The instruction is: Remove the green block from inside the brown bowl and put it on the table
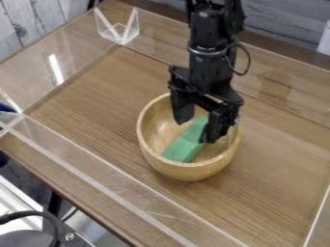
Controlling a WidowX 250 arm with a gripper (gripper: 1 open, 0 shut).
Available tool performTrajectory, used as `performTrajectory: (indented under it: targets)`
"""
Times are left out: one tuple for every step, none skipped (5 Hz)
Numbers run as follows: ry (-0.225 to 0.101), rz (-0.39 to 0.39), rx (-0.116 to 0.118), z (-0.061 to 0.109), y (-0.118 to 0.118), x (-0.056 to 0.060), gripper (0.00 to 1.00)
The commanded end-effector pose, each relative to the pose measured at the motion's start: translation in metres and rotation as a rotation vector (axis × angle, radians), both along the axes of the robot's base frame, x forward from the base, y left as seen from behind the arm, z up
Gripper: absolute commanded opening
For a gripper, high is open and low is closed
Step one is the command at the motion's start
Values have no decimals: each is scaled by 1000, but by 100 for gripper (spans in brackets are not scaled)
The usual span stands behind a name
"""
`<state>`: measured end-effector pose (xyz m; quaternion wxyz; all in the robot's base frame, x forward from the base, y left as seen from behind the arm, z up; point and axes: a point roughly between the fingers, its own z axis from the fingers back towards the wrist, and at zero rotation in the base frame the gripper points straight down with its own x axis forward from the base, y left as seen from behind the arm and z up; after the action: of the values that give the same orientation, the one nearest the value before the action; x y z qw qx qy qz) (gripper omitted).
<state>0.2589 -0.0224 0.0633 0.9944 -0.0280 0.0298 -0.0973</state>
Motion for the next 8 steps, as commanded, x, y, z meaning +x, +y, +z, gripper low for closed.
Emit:
performTrajectory:
  targets:
    - [-28,-4,-1,3,-1,6,100]
    - [-15,-6,1,-5,-1,7,100]
    - [-2,-6,4,-12,-1,7,100]
    - [3,-4,4,-15,0,7,0]
    - [3,-2,1,-15,0,7,0]
    - [-1,0,0,-11,0,7,0]
    - [-6,2,-2,-7,1,7,0]
    - [-11,4,-3,-4,1,7,0]
